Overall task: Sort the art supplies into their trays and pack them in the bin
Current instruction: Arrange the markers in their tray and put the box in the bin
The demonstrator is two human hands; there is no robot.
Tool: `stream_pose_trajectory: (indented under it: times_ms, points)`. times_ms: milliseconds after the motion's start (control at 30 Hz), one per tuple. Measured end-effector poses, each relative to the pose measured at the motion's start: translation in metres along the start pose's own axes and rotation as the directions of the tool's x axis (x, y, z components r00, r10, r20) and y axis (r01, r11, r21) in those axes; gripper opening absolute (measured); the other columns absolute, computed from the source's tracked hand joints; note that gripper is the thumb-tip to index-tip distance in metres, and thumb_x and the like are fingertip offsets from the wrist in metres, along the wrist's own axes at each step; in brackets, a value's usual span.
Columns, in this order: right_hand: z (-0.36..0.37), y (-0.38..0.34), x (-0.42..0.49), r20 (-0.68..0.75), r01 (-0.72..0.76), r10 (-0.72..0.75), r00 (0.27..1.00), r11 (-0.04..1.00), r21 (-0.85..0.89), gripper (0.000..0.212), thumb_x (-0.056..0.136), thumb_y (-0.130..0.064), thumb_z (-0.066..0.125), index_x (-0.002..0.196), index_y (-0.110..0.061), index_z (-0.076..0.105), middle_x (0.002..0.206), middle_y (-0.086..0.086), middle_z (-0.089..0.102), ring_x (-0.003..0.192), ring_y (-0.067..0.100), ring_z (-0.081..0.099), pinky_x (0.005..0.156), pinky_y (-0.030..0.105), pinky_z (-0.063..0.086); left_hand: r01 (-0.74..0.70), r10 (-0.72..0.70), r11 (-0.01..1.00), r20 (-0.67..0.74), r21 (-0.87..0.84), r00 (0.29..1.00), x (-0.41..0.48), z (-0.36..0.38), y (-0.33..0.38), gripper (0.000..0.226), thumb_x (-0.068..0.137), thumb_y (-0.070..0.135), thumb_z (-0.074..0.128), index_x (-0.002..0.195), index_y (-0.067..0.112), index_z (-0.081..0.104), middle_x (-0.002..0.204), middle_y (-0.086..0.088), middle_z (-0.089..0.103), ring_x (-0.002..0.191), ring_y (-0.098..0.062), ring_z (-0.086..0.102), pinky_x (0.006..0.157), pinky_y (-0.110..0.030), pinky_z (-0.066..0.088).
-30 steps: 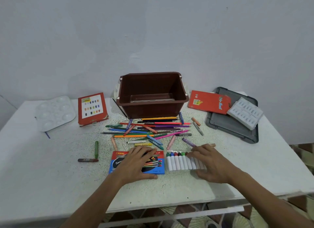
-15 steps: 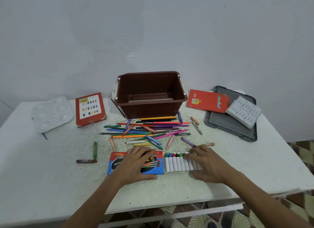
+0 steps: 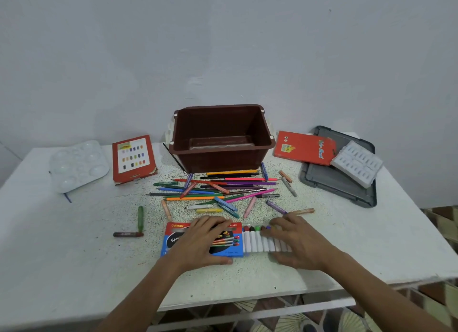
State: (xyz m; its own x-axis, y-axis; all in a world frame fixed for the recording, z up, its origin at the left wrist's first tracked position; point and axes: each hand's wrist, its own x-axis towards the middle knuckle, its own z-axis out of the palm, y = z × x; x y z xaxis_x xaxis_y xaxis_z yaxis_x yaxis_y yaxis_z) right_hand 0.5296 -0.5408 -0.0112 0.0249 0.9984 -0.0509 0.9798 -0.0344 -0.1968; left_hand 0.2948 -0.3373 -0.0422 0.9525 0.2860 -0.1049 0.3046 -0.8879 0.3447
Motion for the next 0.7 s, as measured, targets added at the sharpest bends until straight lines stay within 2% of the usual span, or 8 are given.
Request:
stream_pose_trajectory:
  times_ms: [100,267,400,467,567,700]
  points:
    - [0.009,-0.014,0.009,-0.014,0.027,-0.027,1.0,1.0,0.005,0.056,0.089,-0.064,0.049,0.138,-0.036,0.05,0.128,-0.004,0.057,0.108,0.018,0.049,0.087,0.035,0.045,-0.028,0.028,1.0,-0.029,0.009,0.999,0.004,0.004,0.004,0.096,0.078,0.085,0.047,0.154,0.032,0.021,0.151,0.009,0.03,0.136,-0.009,0.024,0.114,-0.03,0.014]
    - [0.019,-0.028,0.022,-0.04,-0.004,0.007,0.999,0.998,0.066,0.065,0.088,-0.065,0.051,0.143,-0.033,0.043,0.141,-0.007,0.051,0.12,0.016,0.044,0.097,0.034,0.042,-0.019,0.02,1.0,-0.041,0.018,0.999,0.003,0.004,0.004,0.097,0.078,0.084,0.047,0.155,0.032,0.019,0.151,0.009,0.029,0.135,-0.008,0.022,0.11,-0.026,0.01]
    - [0.019,-0.022,0.013,-0.1,-0.101,0.117,0.988,0.983,0.156,0.064,0.087,-0.07,0.049,0.139,-0.033,0.048,0.141,-0.006,0.049,0.128,0.015,0.041,0.104,0.036,0.039,-0.011,0.011,1.0,-0.046,0.008,0.999,0.003,0.005,0.004,0.096,0.077,0.084,0.048,0.154,0.032,0.021,0.15,0.008,0.03,0.136,-0.01,0.025,0.11,-0.028,0.012]
    - [0.019,-0.019,0.008,-0.164,-0.187,0.223,0.961,0.959,0.212,0.054,0.091,-0.061,0.049,0.133,-0.028,0.055,0.134,-0.004,0.053,0.123,0.016,0.044,0.1,0.036,0.044,-0.007,0.007,1.0,-0.044,0.009,0.999,0.003,0.004,0.004,0.096,0.077,0.084,0.048,0.154,0.032,0.021,0.15,0.008,0.03,0.136,-0.01,0.025,0.111,-0.028,0.012]
    - [0.022,-0.017,0.003,-0.223,-0.339,0.43,0.875,0.872,0.354,0.034,0.094,-0.034,0.058,0.124,-0.019,0.062,0.122,0.0,0.056,0.111,0.017,0.05,0.09,0.033,0.048,0.003,-0.002,1.0,-0.037,0.014,0.999,0.003,0.004,0.005,0.096,0.078,0.083,0.049,0.154,0.033,0.019,0.152,0.009,0.028,0.138,-0.01,0.024,0.111,-0.027,0.011]
    - [0.023,-0.026,0.007,-0.178,-0.396,0.578,0.797,0.721,0.568,0.022,0.095,-0.02,0.06,0.116,-0.016,0.065,0.111,-0.001,0.059,0.09,0.01,0.059,0.082,0.036,0.056,0.014,-0.013,1.0,-0.032,0.015,0.999,0.004,0.003,0.007,0.096,0.078,0.081,0.05,0.155,0.033,0.017,0.153,0.01,0.027,0.138,-0.009,0.022,0.11,-0.026,0.009]
